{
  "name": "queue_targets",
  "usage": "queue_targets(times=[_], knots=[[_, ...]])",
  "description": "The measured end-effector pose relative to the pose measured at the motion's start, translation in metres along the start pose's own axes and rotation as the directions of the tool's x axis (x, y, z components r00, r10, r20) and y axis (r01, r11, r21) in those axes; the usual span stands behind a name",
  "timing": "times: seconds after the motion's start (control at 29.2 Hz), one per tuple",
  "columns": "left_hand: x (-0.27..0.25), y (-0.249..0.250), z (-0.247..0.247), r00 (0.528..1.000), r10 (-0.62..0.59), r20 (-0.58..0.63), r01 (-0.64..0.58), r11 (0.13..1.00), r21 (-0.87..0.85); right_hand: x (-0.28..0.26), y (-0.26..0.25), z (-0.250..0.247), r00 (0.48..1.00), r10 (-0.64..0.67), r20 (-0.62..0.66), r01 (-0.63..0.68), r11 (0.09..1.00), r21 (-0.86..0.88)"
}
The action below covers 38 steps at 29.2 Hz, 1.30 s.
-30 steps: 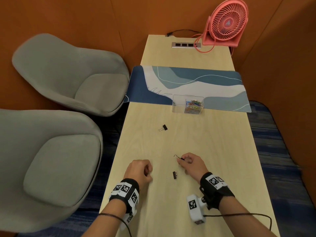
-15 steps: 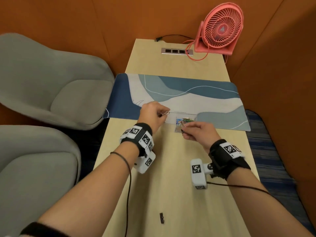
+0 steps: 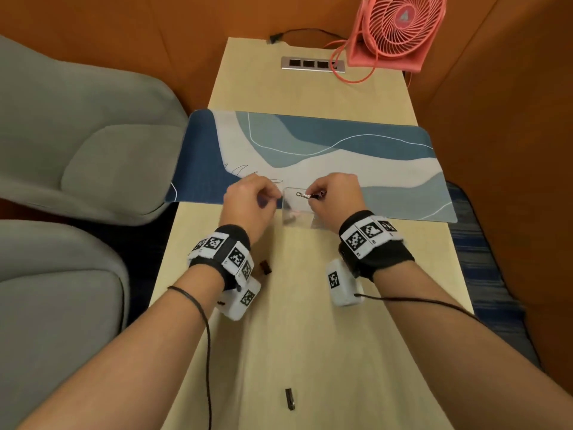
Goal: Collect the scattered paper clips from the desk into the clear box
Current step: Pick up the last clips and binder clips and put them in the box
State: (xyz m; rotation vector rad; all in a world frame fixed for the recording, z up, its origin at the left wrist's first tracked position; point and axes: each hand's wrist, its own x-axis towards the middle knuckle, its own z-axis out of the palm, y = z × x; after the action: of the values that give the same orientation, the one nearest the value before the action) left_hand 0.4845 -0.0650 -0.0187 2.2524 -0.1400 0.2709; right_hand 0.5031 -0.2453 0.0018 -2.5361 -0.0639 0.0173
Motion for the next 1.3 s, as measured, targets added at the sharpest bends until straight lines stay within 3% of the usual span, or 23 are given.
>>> queue_targets(times=[0.07, 0.17, 0.27, 0.34, 0.41, 0.48, 0.58, 0.65, 0.75, 0.96, 1.13, 1.3], knots=[[-0.023, -0.016, -0.007, 0.998, -0.054, -0.025, 0.055, 0.998, 0.016, 0.003, -0.006, 0.007, 0.997, -0.027, 0.079, 0.035, 0.993, -0.109], [-0.056, -0.037, -0.011, 0.978, -0.089, 0.189, 0.072, 0.993, 0.096, -0.006, -0.015, 0.012, 0.994, -0.03, 0.107, 0.047, 0.985, -0.166], [-0.079, -0.046, -0.007, 0.879, 0.021, 0.476, -0.136, 0.969, 0.208, -0.023, -0.02, 0.01, 0.995, -0.067, 0.076, 0.079, 0.981, -0.176], [-0.09, -0.044, -0.008, 0.825, 0.054, 0.563, -0.236, 0.937, 0.256, -0.044, -0.024, 0.007, 0.993, -0.11, 0.052, 0.117, 0.977, -0.176], [-0.102, -0.039, -0.016, 0.803, 0.03, 0.595, -0.269, 0.909, 0.317, -0.078, -0.027, 0.007, 0.984, -0.135, 0.112, 0.151, 0.979, -0.14], [-0.12, -0.036, -0.029, 0.783, 0.002, 0.622, -0.3, 0.877, 0.375, -0.124, -0.027, 0.014, 0.941, -0.125, 0.315, 0.171, 0.977, -0.123], [-0.16, -0.041, -0.053, 0.764, -0.032, 0.644, -0.293, 0.873, 0.391, -0.193, -0.021, 0.032, 0.798, -0.045, 0.602, 0.182, 0.969, -0.169], [-0.193, -0.041, -0.074, 0.747, -0.078, 0.66, -0.255, 0.884, 0.393, -0.231, -0.017, 0.041, 0.752, -0.004, 0.659, 0.188, 0.96, -0.208], [-0.244, -0.037, -0.103, 0.729, -0.148, 0.668, -0.174, 0.904, 0.39, -0.273, -0.016, 0.049, 0.748, -0.003, 0.664, 0.17, 0.968, -0.187], [-0.329, -0.033, -0.128, 0.724, -0.256, 0.64, -0.023, 0.919, 0.394, -0.314, -0.02, 0.064, 0.844, -0.041, 0.535, 0.154, 0.974, -0.168], [-0.359, -0.03, -0.117, 0.815, -0.238, 0.529, 0.036, 0.931, 0.363, -0.33, -0.026, 0.059, 0.827, -0.023, 0.561, 0.146, 0.974, -0.175], [-0.364, -0.017, -0.109, 0.849, -0.222, 0.48, -0.007, 0.903, 0.429, -0.338, -0.03, 0.05, 0.826, -0.002, 0.563, 0.145, 0.967, -0.209]])
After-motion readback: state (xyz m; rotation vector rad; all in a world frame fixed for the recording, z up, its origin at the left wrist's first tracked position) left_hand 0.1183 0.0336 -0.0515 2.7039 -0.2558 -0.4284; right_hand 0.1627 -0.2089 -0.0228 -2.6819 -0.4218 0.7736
